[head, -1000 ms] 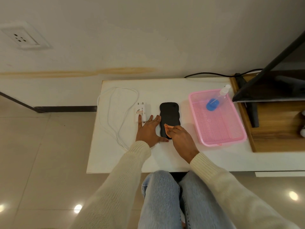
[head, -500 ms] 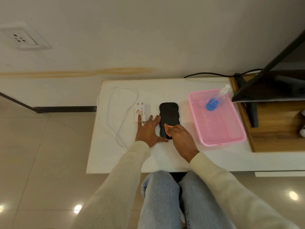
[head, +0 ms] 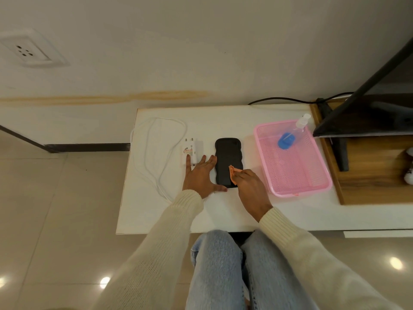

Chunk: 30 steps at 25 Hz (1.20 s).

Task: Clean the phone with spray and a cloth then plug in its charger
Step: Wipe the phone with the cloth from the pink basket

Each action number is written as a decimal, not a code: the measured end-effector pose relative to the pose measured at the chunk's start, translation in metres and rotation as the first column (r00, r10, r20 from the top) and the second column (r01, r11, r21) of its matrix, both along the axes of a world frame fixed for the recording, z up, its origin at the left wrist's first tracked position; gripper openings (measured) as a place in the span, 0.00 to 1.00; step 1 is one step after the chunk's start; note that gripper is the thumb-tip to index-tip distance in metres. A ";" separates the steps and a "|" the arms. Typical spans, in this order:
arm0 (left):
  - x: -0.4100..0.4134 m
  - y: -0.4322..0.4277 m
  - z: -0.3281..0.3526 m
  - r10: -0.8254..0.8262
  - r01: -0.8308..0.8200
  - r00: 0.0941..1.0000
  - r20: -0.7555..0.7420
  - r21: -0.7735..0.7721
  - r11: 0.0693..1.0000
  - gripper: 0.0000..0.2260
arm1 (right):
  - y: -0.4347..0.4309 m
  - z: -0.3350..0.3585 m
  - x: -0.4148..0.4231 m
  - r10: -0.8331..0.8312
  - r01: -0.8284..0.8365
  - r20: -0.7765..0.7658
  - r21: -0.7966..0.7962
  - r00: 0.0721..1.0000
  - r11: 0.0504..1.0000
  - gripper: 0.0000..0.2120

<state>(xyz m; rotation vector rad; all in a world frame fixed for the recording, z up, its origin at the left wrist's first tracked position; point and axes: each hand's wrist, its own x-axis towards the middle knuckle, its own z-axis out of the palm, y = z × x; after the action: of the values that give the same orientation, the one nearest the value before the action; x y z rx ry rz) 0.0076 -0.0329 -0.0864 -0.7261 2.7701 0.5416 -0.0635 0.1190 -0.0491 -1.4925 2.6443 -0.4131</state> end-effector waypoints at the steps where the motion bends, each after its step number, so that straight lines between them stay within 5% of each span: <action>1: 0.000 0.000 0.000 0.000 0.000 1.000 0.002 -0.004 1.000 0.48 | 0.002 -0.001 0.000 0.006 -0.006 0.006 0.016 1.000 1.000 0.20; 5: 0.000 0.000 0.000 -0.004 0.004 1.000 -0.004 -0.017 1.000 0.48 | 0.008 -0.010 -0.004 -0.025 0.014 0.113 0.093 0.993 0.996 0.15; 14: 0.001 0.001 0.001 -0.004 0.004 1.000 0.001 -0.012 1.000 0.48 | 0.003 -0.002 -0.001 0.014 -0.014 -0.002 0.049 1.000 0.999 0.20; 20: 0.000 0.001 0.001 0.001 -0.001 1.000 0.002 -0.003 1.000 0.48 | 0.007 -0.012 -0.007 -0.038 0.027 0.093 0.121 0.995 0.992 0.15; 30: 0.000 0.000 0.002 -0.003 0.003 1.000 0.000 -0.008 1.000 0.48 | 0.006 0.001 0.000 0.016 -0.019 0.035 0.067 0.999 0.998 0.18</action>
<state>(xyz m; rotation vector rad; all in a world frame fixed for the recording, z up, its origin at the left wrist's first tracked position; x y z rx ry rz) 0.0072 -0.0324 -0.0845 -0.7237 2.7740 0.5305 -0.0637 0.1252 -0.0483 -1.4742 2.5897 -0.3413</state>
